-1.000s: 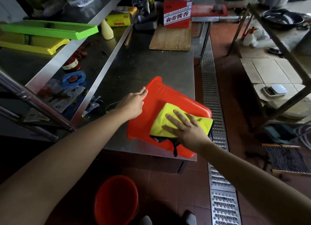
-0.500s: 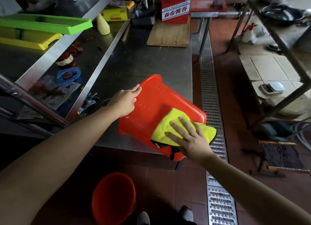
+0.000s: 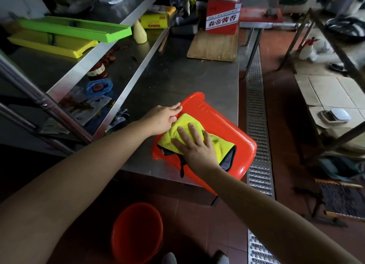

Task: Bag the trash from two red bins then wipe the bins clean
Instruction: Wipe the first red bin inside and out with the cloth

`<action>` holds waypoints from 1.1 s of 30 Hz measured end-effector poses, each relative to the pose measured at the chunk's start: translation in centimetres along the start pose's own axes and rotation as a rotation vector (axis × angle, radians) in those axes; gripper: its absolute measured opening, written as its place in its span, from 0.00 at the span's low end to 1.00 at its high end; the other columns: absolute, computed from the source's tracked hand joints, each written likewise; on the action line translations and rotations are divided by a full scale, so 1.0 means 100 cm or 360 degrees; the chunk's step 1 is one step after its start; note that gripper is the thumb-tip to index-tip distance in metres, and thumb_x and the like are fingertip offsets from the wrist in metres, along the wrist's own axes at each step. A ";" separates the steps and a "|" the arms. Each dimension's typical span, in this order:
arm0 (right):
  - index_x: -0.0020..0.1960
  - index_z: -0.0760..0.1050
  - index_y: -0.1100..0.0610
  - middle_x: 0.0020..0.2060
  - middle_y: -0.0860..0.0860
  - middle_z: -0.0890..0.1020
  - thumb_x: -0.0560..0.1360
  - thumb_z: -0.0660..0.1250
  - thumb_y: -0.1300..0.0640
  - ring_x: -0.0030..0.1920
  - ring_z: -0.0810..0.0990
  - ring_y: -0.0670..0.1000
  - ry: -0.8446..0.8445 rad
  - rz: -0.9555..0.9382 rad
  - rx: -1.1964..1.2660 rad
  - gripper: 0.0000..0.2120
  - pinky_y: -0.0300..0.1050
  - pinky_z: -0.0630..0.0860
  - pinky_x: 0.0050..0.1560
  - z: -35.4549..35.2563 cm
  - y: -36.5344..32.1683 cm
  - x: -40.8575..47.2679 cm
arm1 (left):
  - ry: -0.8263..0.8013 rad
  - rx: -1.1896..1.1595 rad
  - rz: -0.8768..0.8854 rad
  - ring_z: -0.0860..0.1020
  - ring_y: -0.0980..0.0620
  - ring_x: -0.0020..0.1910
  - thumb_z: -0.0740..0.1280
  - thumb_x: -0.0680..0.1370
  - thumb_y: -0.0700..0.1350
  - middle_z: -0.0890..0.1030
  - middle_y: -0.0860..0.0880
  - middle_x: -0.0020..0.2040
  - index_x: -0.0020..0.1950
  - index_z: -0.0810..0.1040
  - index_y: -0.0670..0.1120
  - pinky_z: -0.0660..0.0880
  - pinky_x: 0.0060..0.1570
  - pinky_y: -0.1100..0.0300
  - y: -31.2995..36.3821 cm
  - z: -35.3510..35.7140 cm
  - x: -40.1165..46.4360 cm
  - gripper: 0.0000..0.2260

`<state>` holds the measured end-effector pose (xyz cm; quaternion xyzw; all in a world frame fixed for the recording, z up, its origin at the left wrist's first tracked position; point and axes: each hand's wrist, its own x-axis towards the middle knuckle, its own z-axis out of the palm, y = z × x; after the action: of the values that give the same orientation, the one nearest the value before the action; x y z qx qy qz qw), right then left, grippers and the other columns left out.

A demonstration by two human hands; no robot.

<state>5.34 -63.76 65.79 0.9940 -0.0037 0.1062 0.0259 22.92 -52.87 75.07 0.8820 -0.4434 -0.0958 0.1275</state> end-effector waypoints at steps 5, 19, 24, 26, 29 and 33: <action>0.79 0.61 0.44 0.81 0.51 0.52 0.80 0.62 0.52 0.80 0.45 0.63 0.0032 0.0010 0.0005 0.28 0.69 0.49 0.74 0.006 -0.020 0.019 | 0.0076 0.0043 0.0014 0.70 0.50 0.70 0.62 0.81 0.45 0.62 0.58 0.76 0.76 0.67 0.52 0.67 0.70 0.57 -0.005 0.000 0.000 0.22; 0.77 0.66 0.42 0.80 0.50 0.60 0.75 0.71 0.49 0.80 0.55 0.60 0.0094 -0.0055 -0.0097 0.32 0.66 0.61 0.72 0.004 0.057 -0.088 | 0.0136 -0.0121 0.0041 0.71 0.52 0.70 0.65 0.81 0.45 0.63 0.59 0.75 0.75 0.67 0.52 0.66 0.70 0.57 -0.010 0.012 -0.014 0.22; 0.77 0.64 0.40 0.80 0.48 0.58 0.80 0.63 0.44 0.80 0.52 0.59 0.0041 -0.0028 0.0094 0.25 0.66 0.59 0.74 -0.013 0.028 0.009 | 0.0172 -0.0211 0.0104 0.71 0.53 0.70 0.66 0.80 0.43 0.65 0.56 0.75 0.74 0.69 0.49 0.67 0.70 0.57 -0.018 0.012 -0.020 0.22; 0.77 0.62 0.39 0.81 0.47 0.55 0.81 0.60 0.43 0.81 0.49 0.57 -0.0028 0.0014 0.0133 0.25 0.65 0.56 0.75 -0.015 0.018 0.032 | 0.0204 -0.0155 0.0112 0.72 0.52 0.69 0.65 0.80 0.43 0.65 0.56 0.75 0.74 0.69 0.48 0.69 0.69 0.57 -0.019 0.013 -0.022 0.22; 0.77 0.63 0.40 0.81 0.47 0.56 0.81 0.63 0.43 0.81 0.51 0.57 -0.0001 -0.0036 0.0128 0.26 0.64 0.57 0.75 -0.013 0.025 0.019 | 0.0215 -0.0100 0.0122 0.73 0.51 0.68 0.65 0.80 0.43 0.65 0.55 0.75 0.75 0.69 0.48 0.69 0.68 0.56 -0.018 0.015 -0.025 0.22; 0.76 0.67 0.42 0.80 0.48 0.59 0.77 0.71 0.48 0.80 0.55 0.58 0.0088 -0.0026 0.0127 0.29 0.65 0.64 0.70 -0.009 0.061 -0.054 | 0.0222 -0.0105 0.0121 0.74 0.50 0.67 0.65 0.81 0.44 0.64 0.56 0.75 0.75 0.68 0.48 0.71 0.67 0.54 -0.015 0.014 -0.029 0.22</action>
<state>-0.23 -69.83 65.84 0.9909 0.0095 0.1337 -0.0128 21.95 -49.84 73.39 0.8644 -0.4632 -0.0437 0.1908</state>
